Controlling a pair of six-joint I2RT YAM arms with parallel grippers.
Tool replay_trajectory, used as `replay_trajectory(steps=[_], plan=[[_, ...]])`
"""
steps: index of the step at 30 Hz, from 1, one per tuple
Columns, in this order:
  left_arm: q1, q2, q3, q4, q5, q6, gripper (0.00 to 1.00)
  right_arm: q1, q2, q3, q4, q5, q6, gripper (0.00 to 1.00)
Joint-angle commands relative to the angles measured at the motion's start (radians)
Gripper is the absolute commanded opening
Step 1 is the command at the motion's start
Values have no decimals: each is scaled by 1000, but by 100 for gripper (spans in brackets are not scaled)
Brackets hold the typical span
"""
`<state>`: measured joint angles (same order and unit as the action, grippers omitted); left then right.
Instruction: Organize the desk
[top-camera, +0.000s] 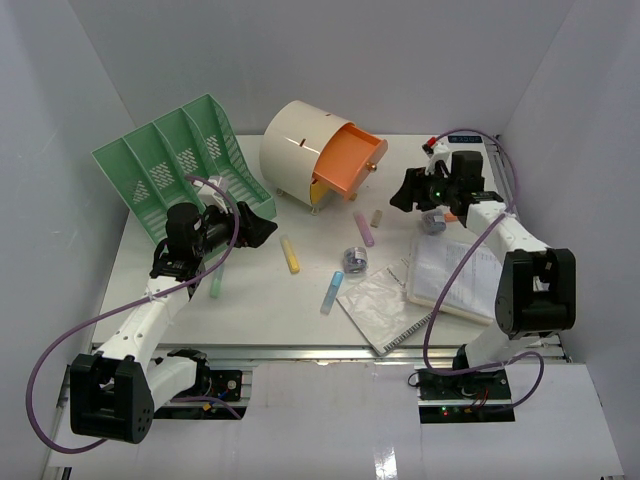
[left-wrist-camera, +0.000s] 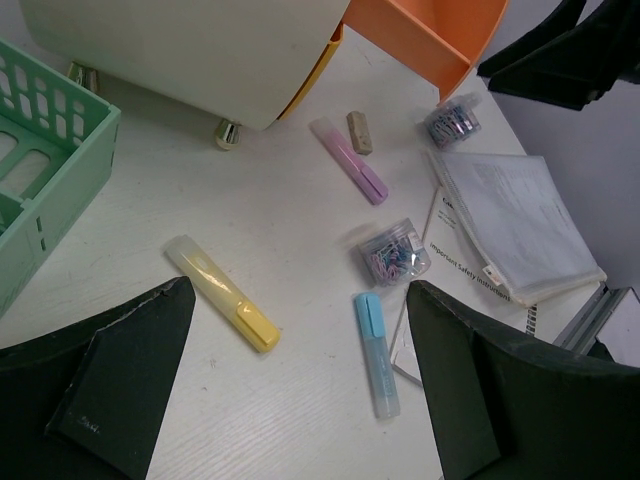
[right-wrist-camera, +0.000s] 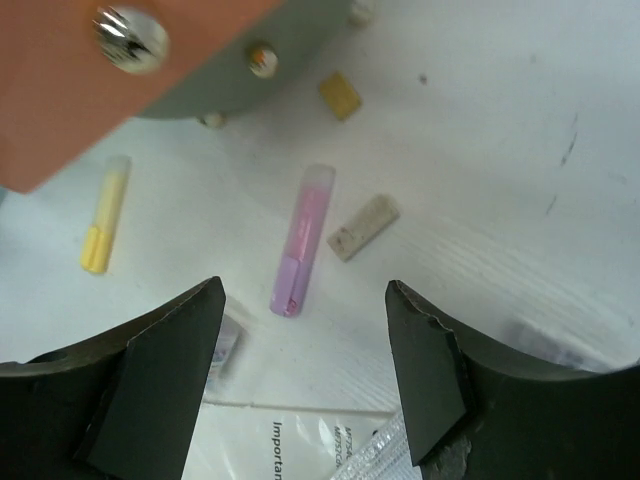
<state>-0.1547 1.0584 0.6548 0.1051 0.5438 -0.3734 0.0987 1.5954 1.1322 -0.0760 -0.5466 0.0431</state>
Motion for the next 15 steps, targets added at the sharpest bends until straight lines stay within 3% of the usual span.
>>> replay_trajectory(steps=[1, 8, 15], plan=[[-6, -23, 35, 5, 18, -3, 98, 98, 63, -11, -59, 339, -7, 70], [-8, -26, 34, -1, 6, 6, 98, 226, 170, 24, -20, 584, 94, 67], [-8, -21, 37, -2, 5, 8, 98, 232, 252, 32, 12, 608, 189, 65]])
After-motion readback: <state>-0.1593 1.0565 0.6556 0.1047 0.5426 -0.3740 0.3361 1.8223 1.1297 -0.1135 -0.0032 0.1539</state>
